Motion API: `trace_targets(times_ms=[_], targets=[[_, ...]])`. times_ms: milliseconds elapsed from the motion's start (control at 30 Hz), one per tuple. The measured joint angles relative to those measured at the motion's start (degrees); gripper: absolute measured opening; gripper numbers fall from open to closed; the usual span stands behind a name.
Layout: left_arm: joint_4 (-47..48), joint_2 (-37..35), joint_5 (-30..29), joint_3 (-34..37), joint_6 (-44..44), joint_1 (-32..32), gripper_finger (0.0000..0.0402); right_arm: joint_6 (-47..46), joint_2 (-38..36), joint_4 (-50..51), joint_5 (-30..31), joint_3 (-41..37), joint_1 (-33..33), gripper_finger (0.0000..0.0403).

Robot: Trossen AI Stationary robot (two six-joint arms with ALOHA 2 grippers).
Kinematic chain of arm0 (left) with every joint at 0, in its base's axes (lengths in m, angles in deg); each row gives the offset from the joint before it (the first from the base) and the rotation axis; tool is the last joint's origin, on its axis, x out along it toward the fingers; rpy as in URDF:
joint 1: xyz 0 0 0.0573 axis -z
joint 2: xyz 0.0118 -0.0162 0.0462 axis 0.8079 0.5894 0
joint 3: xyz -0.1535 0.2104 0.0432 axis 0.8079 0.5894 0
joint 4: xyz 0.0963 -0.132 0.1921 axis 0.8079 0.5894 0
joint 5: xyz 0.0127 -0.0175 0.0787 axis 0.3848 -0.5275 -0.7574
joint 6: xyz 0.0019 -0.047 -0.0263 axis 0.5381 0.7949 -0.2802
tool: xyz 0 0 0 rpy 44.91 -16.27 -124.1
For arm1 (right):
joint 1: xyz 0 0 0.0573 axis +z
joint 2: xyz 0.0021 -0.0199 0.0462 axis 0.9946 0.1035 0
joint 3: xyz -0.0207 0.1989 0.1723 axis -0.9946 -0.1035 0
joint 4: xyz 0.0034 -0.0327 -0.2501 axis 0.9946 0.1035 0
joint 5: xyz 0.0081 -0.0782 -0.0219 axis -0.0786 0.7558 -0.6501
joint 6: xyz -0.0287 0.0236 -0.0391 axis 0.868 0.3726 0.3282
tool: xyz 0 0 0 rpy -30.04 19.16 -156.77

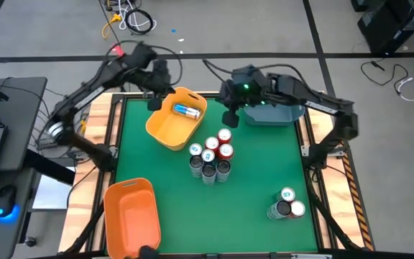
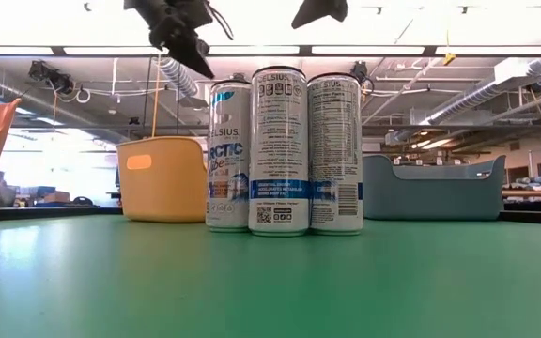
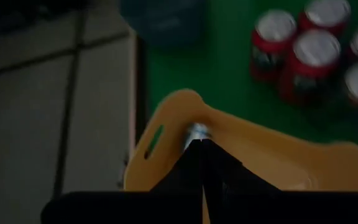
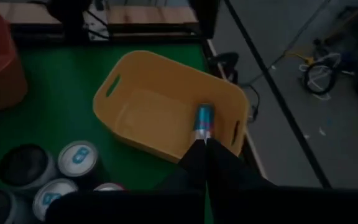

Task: Sort soda cans
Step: Remove the blue soda can from the yellow bin

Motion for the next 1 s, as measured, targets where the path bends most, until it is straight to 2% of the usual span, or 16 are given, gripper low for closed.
trace_targets(times_ms=[133, 233, 433, 600, 767, 1000], targets=[[13.83, 10.56, -1.89, -12.23, -4.28, 0.77, 0.0, -1.79, -6.42, -9.4, -1.72, -14.4, 0.34, 0.0], [19.76, 17.07, -5.17, -18.2, -4.06, 1.38, 0.0, -3.06, -11.24, -17.07, -1.87, -23.21, 1.06, 0.0], [20.37, 25.02, -12.16, -19.87, -3.3, 2.11, 0.0, -4.54, -16.77, -27.65, -1.87, -36.07, 3.2, 0.0], [21.08, 30.6, -12.94, -19.85, -3.2, 3.15, 0.0, -4.95, -19.18, -30.95, -1.93, -40.9, 4.23, 0.0], [17.63, 34.98, -14.25, -19.85, -1.11, 5.27, 0.0006, -4.95, -19.63, -31.21, -1.94, -41.71, 5.05, 0.0], [14.96, 39.64, -18.47, -19.83, 2.04, 7.78, 0.0056, -4.47, -19.54, -30.54, -1.92, -41.71, 6.18, 0.0]])
